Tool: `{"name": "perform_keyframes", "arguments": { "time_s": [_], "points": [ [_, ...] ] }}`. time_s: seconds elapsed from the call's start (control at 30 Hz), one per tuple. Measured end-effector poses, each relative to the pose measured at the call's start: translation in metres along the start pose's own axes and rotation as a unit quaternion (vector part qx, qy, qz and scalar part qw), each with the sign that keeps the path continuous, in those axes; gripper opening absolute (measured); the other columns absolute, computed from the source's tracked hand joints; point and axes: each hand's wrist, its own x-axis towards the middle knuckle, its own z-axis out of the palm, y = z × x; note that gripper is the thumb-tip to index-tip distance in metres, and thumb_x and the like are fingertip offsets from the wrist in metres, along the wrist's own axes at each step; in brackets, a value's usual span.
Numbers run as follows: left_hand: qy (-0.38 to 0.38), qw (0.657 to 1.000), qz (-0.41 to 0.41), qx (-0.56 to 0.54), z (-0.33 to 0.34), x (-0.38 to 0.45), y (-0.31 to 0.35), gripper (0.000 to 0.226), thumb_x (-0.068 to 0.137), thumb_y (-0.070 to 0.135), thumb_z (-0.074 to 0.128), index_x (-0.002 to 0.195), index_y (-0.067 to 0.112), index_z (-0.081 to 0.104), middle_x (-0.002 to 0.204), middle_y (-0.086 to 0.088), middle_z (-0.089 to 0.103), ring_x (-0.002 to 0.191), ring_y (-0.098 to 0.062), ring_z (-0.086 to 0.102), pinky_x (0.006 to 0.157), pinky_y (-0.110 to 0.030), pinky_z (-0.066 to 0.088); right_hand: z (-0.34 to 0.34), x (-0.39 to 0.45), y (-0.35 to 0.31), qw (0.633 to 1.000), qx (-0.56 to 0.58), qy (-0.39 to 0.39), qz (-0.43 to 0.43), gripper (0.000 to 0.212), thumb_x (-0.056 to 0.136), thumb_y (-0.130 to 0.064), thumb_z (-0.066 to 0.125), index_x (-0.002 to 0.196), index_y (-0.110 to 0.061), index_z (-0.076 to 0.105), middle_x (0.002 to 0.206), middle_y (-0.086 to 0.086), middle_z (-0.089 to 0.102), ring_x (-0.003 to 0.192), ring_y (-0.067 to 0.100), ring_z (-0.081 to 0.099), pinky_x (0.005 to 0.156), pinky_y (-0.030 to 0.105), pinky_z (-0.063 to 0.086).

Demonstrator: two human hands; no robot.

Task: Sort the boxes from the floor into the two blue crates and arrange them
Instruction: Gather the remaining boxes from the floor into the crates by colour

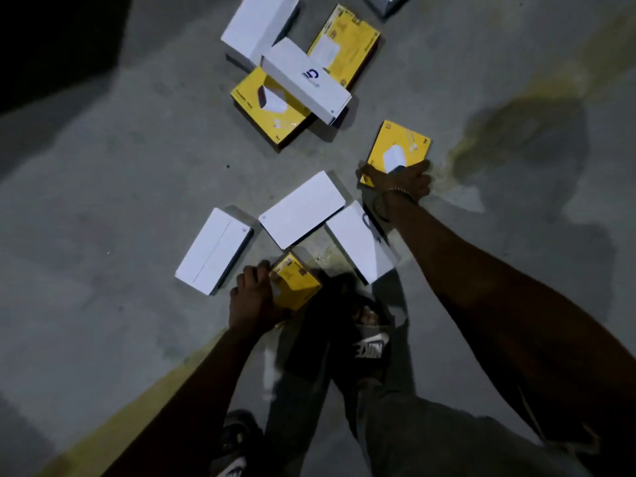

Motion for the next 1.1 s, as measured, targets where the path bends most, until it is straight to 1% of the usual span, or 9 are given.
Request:
{"name": "perform_keyframes", "arguments": {
  "time_s": [0.13, 0.17, 0.2, 0.27, 0.43, 0.57, 0.8, 0.97, 1.1],
  "points": [
    [-0.04, 0.994, -0.085, -0.064, -0.001, -0.002, -0.006, 0.1, 0.057, 0.058, 0.094, 0.131, 0.009, 0.047, 0.122, -0.012, 0.059, 0.119, -0.037, 0.053, 0.09, -0.045, 0.047, 0.001, 0.017, -0.003, 0.994, 0.014, -0.062, 0.093, 0.141, 0.054, -0.071, 0.087, 0.16, -0.01, 0.017, 0.16, 0.023, 0.026, 0.147, 0.037, 0.031, 0.119, 0.053, 0.028],
    [-0.049, 0.991, -0.082, -0.094, -0.004, -0.008, -0.004, 0.087, 0.064, 0.055, 0.093, 0.124, 0.008, 0.051, 0.115, -0.012, 0.06, 0.115, -0.037, 0.056, 0.085, -0.042, 0.046, -0.003, 0.02, 0.002, 0.991, 0.065, -0.084, 0.086, 0.116, 0.051, -0.069, 0.09, 0.147, -0.021, 0.048, 0.148, 0.019, 0.046, 0.134, 0.031, 0.049, 0.114, 0.051, 0.038],
    [-0.052, 0.988, -0.072, -0.124, -0.009, -0.018, -0.002, 0.071, 0.072, 0.049, 0.091, 0.115, 0.006, 0.054, 0.107, -0.013, 0.059, 0.11, -0.038, 0.058, 0.078, -0.038, 0.043, -0.007, 0.023, 0.013, 0.987, 0.123, -0.078, 0.069, 0.078, 0.043, -0.066, 0.094, 0.11, -0.031, 0.074, 0.123, 0.012, 0.064, 0.108, 0.025, 0.062, 0.103, 0.05, 0.05],
    [-0.037, 0.977, -0.072, -0.196, -0.023, -0.046, 0.002, 0.049, 0.084, 0.038, 0.085, 0.104, 0.007, 0.052, 0.098, -0.011, 0.058, 0.101, -0.038, 0.063, 0.071, -0.035, 0.037, -0.024, 0.008, 0.035, 0.976, 0.203, -0.072, 0.022, 0.045, 0.031, -0.055, 0.098, 0.061, -0.03, 0.075, 0.08, 0.001, 0.072, 0.072, 0.021, 0.064, 0.075, 0.045, 0.058],
    [-0.002, 0.917, -0.144, -0.373, -0.11, -0.129, -0.005, 0.063, 0.077, 0.067, 0.08, 0.114, 0.017, 0.07, 0.107, -0.005, 0.077, 0.101, -0.027, 0.073, 0.09, -0.045, 0.059, -0.148, -0.144, 0.012, 0.942, 0.292, -0.164, 0.014, 0.029, 0.056, -0.012, 0.098, 0.075, -0.011, 0.076, 0.075, 0.003, 0.071, 0.063, 0.015, 0.064, 0.057, 0.027, 0.053],
    [0.025, 0.849, -0.154, -0.505, -0.231, -0.237, 0.021, 0.033, 0.09, 0.039, 0.08, 0.106, 0.01, 0.077, 0.097, -0.008, 0.08, 0.09, -0.021, 0.077, 0.083, -0.044, 0.063, -0.251, -0.261, -0.02, 0.946, 0.239, -0.219, -0.014, 0.031, 0.066, -0.011, 0.095, 0.093, -0.009, 0.08, 0.074, -0.003, 0.074, 0.059, 0.007, 0.066, 0.055, 0.022, 0.051],
    [0.07, 0.701, -0.207, -0.678, -0.387, -0.447, 0.042, 0.041, 0.09, 0.033, 0.081, 0.122, 0.011, 0.069, 0.111, -0.007, 0.078, 0.099, -0.024, 0.076, 0.071, -0.031, 0.062, -0.391, -0.506, -0.088, 0.929, 0.216, -0.289, -0.079, 0.045, 0.072, 0.005, 0.087, 0.108, -0.009, 0.062, 0.086, -0.001, 0.074, 0.071, 0.011, 0.069, 0.059, 0.026, 0.06],
    [0.116, 0.645, -0.16, -0.738, -0.443, -0.586, 0.006, 0.035, 0.095, 0.034, 0.074, 0.124, 0.016, 0.071, 0.117, -0.002, 0.078, 0.114, -0.024, 0.072, 0.102, -0.044, 0.055, -0.424, -0.665, -0.121, 0.89, 0.204, -0.378, -0.152, 0.033, 0.086, -0.012, 0.081, 0.115, -0.02, 0.067, 0.093, -0.002, 0.079, 0.075, 0.008, 0.072, 0.063, 0.029, 0.059],
    [0.198, 0.59, -0.148, -0.768, -0.468, -0.692, -0.057, 0.04, 0.094, 0.043, 0.072, 0.127, 0.021, 0.07, 0.121, 0.0, 0.077, 0.109, -0.017, 0.074, 0.096, -0.041, 0.058, -0.414, -0.79, -0.136, 0.865, 0.159, -0.432, -0.2, 0.039, 0.088, -0.026, 0.08, 0.123, -0.033, 0.065, 0.106, -0.003, 0.077, 0.091, 0.016, 0.073, 0.073, 0.041, 0.062]
  ]
}}
